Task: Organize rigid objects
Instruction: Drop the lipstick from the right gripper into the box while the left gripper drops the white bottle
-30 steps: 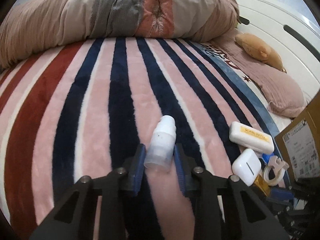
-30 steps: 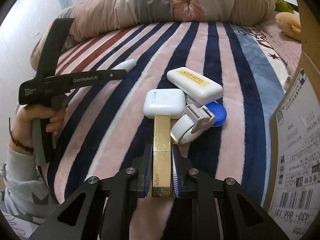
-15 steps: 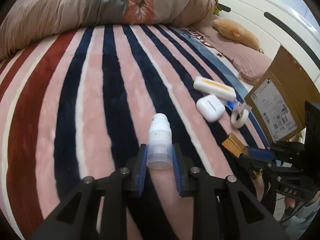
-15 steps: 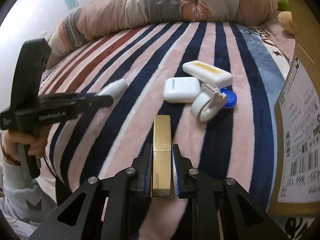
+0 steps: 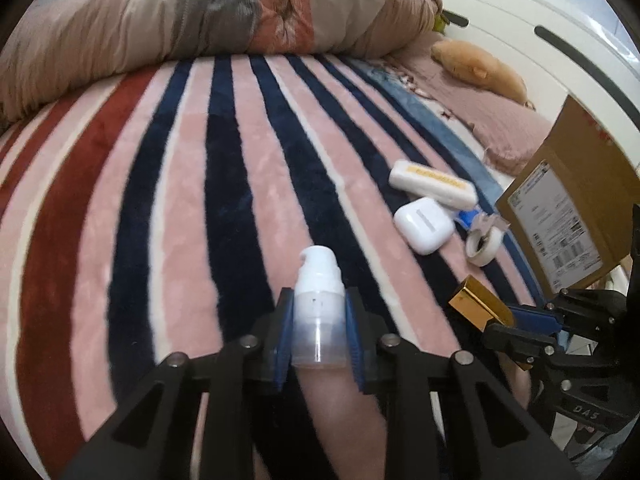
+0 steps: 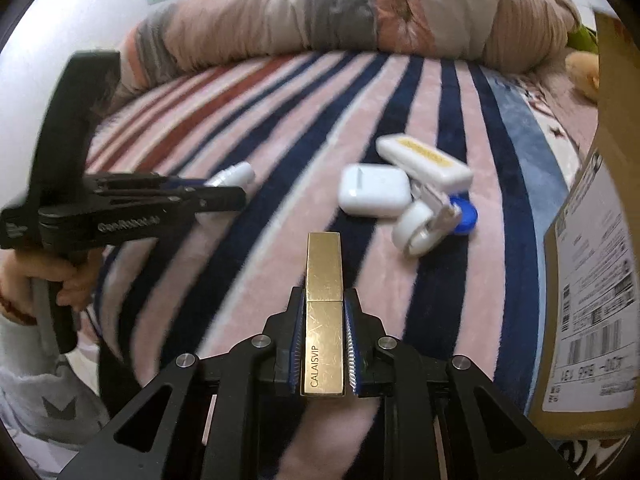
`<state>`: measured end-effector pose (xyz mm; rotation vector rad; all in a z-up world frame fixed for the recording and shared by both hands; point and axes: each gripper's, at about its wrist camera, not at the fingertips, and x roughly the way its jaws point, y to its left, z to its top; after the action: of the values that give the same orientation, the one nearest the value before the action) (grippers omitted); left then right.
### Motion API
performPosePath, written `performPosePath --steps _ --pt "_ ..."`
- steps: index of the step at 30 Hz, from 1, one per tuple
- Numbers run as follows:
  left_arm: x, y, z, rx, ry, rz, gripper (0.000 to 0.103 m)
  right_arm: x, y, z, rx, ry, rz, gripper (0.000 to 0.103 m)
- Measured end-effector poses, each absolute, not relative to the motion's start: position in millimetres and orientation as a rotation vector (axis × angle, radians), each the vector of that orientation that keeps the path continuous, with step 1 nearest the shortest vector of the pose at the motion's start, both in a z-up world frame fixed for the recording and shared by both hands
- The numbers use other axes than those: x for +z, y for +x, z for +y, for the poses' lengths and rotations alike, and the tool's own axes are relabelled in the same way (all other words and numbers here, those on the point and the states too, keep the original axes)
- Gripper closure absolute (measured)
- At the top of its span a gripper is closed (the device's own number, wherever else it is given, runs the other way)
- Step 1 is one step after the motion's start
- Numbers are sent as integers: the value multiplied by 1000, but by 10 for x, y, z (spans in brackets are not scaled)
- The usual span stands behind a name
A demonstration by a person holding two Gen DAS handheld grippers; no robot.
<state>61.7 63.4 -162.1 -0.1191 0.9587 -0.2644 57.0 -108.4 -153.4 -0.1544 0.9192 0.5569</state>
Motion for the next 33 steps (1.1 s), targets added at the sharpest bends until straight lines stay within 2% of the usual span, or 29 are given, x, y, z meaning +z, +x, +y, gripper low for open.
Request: performPosePath --steps 9,18,23,33 --pt "-606 208 409 -341 -131 732 82 -680 138 -1267 627 -164 677 89" --pt "173 259 -606 -588 -38 622 82 23 -44 -2195 433 -171 484 89" --pt "280 515 -1307 -681 56 679 82 2 150 -2739 305 -169 528 89" --pt "29 915 -2153 -705 216 827 82 -331 532 -3278 218 -131 632 89"
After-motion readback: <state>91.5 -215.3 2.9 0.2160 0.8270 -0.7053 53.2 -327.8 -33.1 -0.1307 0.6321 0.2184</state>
